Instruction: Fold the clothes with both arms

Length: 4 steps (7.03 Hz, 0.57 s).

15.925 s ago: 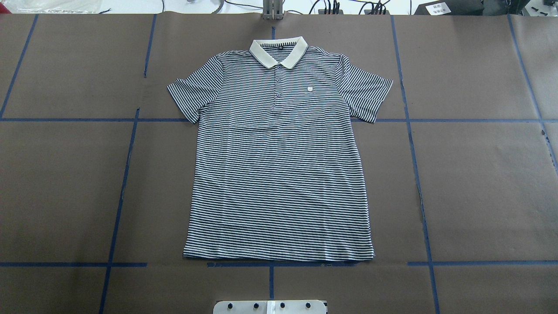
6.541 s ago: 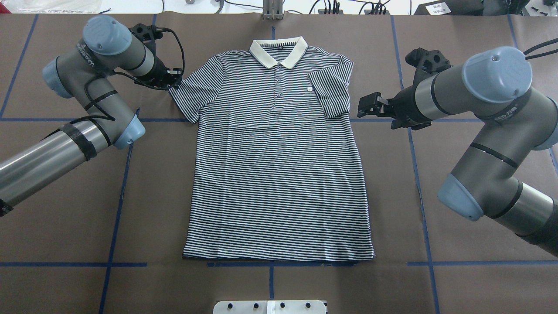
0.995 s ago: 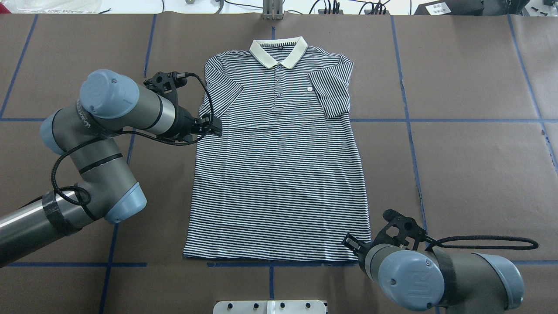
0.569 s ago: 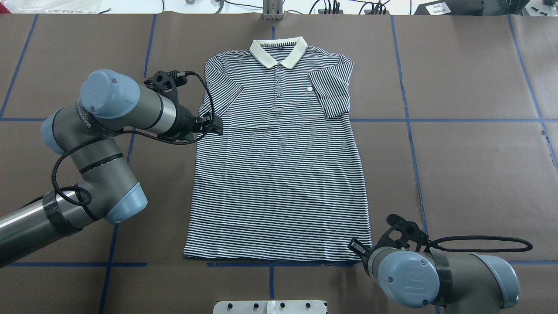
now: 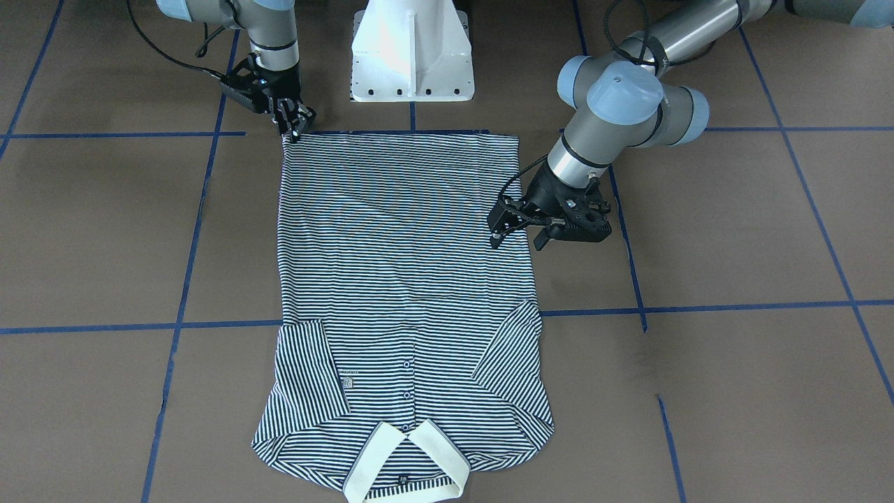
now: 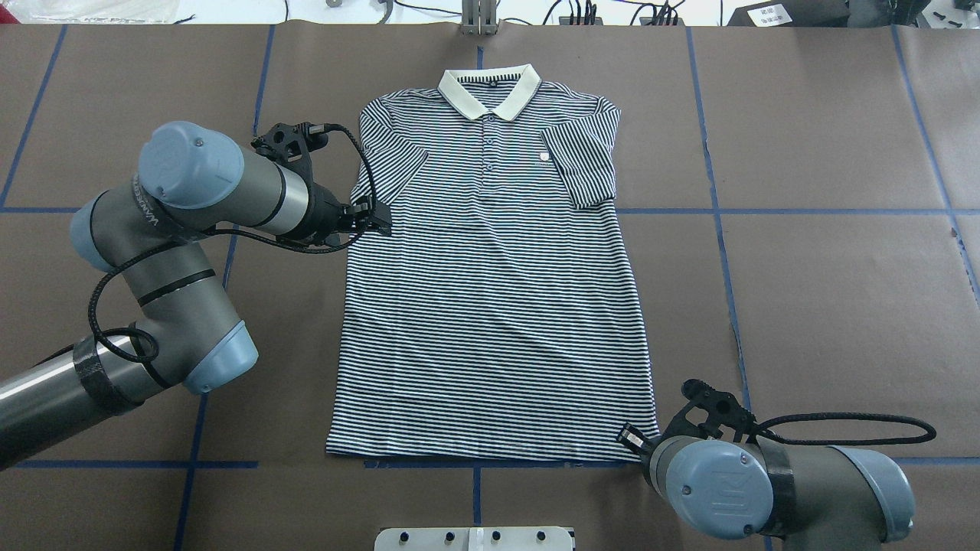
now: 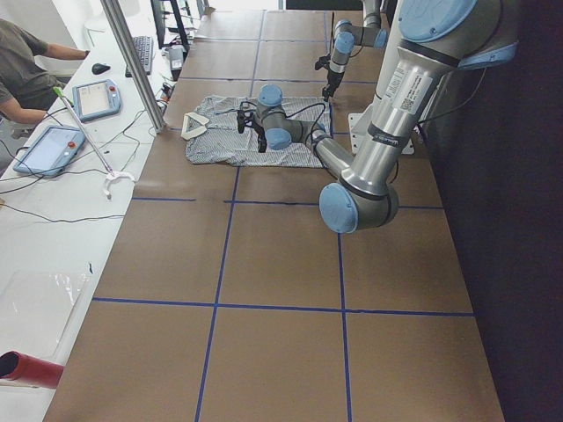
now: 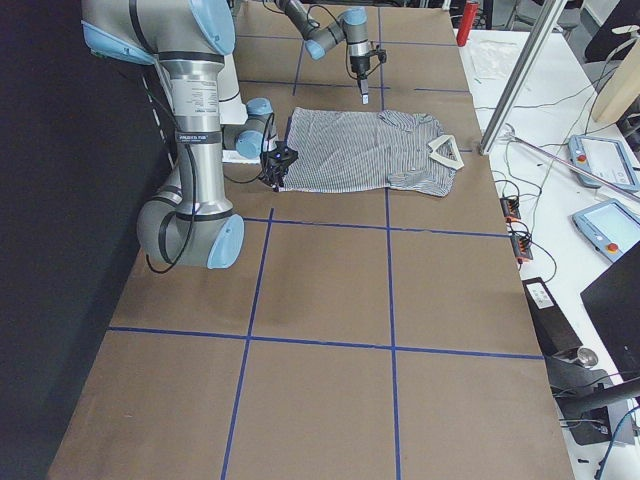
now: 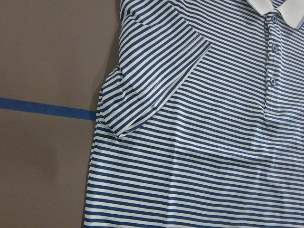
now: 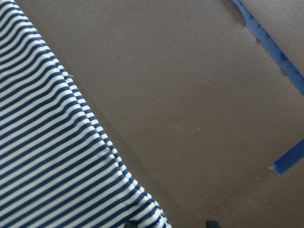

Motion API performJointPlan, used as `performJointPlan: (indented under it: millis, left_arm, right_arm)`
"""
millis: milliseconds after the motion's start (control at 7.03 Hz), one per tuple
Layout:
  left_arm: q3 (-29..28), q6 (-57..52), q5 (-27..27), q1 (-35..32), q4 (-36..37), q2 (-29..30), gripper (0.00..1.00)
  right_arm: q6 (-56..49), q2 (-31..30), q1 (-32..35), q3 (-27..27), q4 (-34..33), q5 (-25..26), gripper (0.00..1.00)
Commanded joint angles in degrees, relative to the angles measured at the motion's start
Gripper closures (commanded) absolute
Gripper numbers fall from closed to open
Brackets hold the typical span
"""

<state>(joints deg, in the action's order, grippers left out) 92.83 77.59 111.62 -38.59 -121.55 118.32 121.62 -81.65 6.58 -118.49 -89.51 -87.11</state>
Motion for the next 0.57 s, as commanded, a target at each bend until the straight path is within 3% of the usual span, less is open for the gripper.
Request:
performJointPlan:
  millis: [0,284,427]
  left_arm:
    - [0.86,0.02,-0.88,0.0,0.09,-0.19,0.12]
    - [2.87,3.67,-0.97,0.44,0.26,-0.81,0.12]
    - [8.37,8.49,-3.23,4.27,2.35,-3.77,0.12]
  right_arm:
    - [-0.07,0.35,-0.08,-0.24,-0.05,-0.78,1.0]
    - [-0.16,-0.08,0.18,-2.6,-0.14,-0.87,1.0]
    - [-0.16,-0.09,0.18,-2.97,-0.14,-1.04,1.0]
